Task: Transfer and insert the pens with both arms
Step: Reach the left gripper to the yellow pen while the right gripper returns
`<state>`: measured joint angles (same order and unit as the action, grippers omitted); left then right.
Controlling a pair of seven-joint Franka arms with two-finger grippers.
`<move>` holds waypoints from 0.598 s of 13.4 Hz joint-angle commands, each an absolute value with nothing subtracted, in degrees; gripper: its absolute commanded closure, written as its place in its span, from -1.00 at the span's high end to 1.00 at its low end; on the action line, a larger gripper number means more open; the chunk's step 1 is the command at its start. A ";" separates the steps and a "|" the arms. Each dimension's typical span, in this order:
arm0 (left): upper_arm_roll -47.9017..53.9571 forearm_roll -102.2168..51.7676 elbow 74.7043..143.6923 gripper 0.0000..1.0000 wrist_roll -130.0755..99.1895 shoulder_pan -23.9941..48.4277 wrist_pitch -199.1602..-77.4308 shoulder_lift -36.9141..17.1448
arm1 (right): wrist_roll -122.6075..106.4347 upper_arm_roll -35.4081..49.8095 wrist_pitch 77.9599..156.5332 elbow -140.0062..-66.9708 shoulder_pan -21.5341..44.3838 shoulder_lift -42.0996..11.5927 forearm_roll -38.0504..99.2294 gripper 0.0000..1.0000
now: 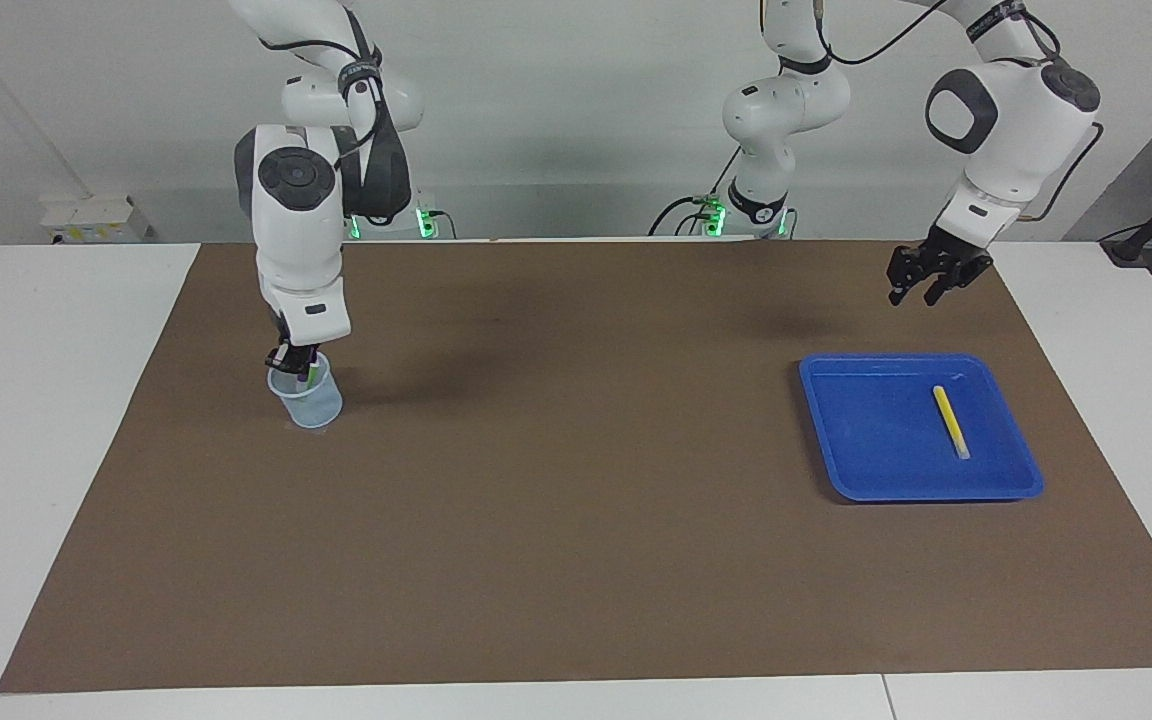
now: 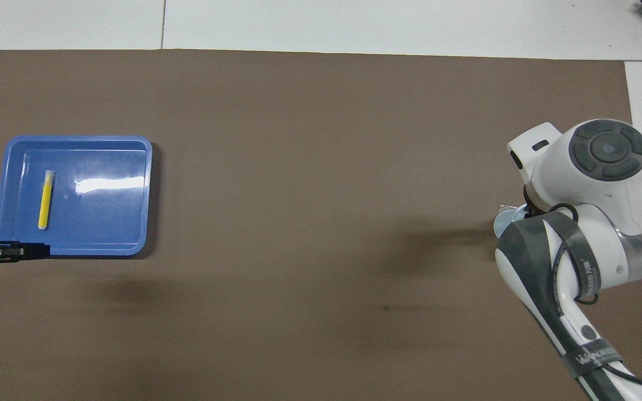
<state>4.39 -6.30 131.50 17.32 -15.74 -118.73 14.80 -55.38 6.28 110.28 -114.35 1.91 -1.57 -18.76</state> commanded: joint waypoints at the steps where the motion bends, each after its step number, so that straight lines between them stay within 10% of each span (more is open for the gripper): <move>1: 4.57 -4.05 127.98 0.17 20.21 -17.84 -121.19 9.42 | -55.20 6.86 111.45 -117.86 0.88 1.23 -17.40 -1.00; 8: 4.31 -2.46 125.17 0.17 23.64 -19.25 -130.95 -0.34 | -55.28 6.86 114.95 -121.98 -2.28 1.75 -14.43 -0.93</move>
<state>4.19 -3.63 127.72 21.84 -18.39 -129.38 2.89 -55.25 6.20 112.19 -118.37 0.16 -0.43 -16.95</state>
